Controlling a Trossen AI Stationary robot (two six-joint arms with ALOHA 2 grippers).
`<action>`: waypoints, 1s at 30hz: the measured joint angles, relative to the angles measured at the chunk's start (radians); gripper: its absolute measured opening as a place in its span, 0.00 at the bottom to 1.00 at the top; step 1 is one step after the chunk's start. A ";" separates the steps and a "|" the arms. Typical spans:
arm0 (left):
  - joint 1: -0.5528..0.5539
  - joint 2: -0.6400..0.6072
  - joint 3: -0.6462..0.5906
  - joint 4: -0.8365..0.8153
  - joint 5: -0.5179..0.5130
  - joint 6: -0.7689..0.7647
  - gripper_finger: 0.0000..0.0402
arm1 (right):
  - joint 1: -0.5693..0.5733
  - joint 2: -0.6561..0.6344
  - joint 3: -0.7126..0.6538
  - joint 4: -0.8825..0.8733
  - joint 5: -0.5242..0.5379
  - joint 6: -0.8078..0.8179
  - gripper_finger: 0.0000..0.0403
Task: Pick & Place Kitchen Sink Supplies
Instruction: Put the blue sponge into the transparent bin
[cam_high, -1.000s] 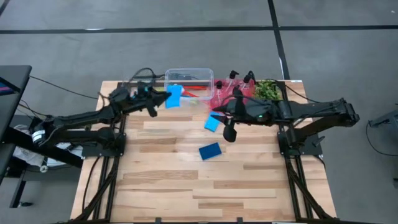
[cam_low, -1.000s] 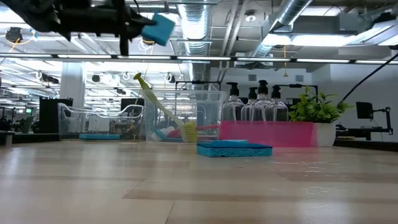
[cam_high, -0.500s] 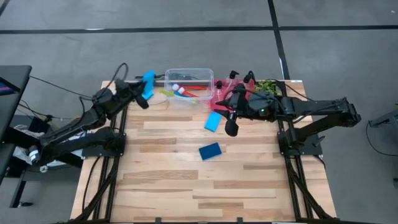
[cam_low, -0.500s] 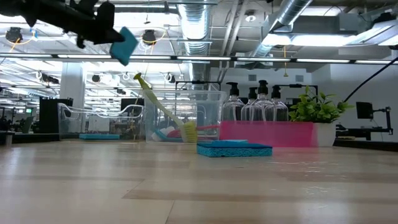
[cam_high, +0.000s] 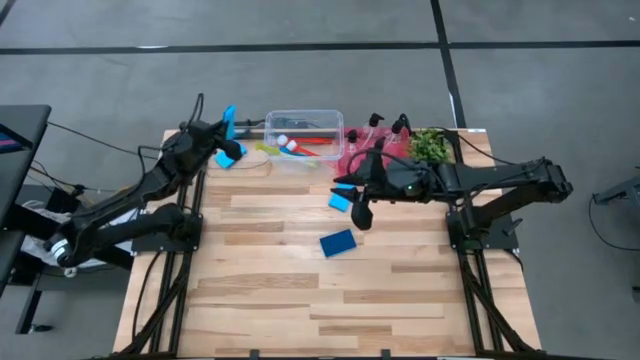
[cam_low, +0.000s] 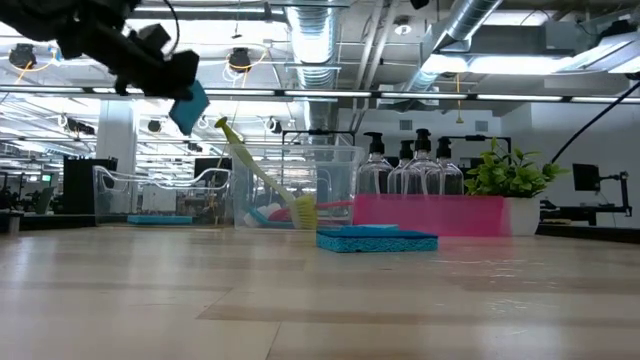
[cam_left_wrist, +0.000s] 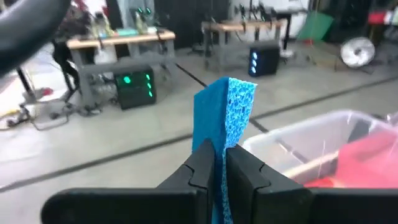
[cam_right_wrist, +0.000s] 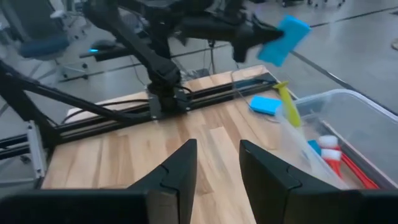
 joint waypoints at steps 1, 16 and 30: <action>0.015 0.020 0.000 0.001 0.029 0.000 0.06 | 0.005 -0.001 0.000 0.004 0.000 -0.001 0.28; 0.070 0.192 0.000 0.000 0.158 -0.076 0.24 | 0.034 -0.005 0.000 -0.010 -0.002 0.076 0.28; 0.058 0.183 0.000 -0.015 0.184 -0.185 0.34 | 0.166 0.023 0.000 0.068 -0.004 0.082 0.28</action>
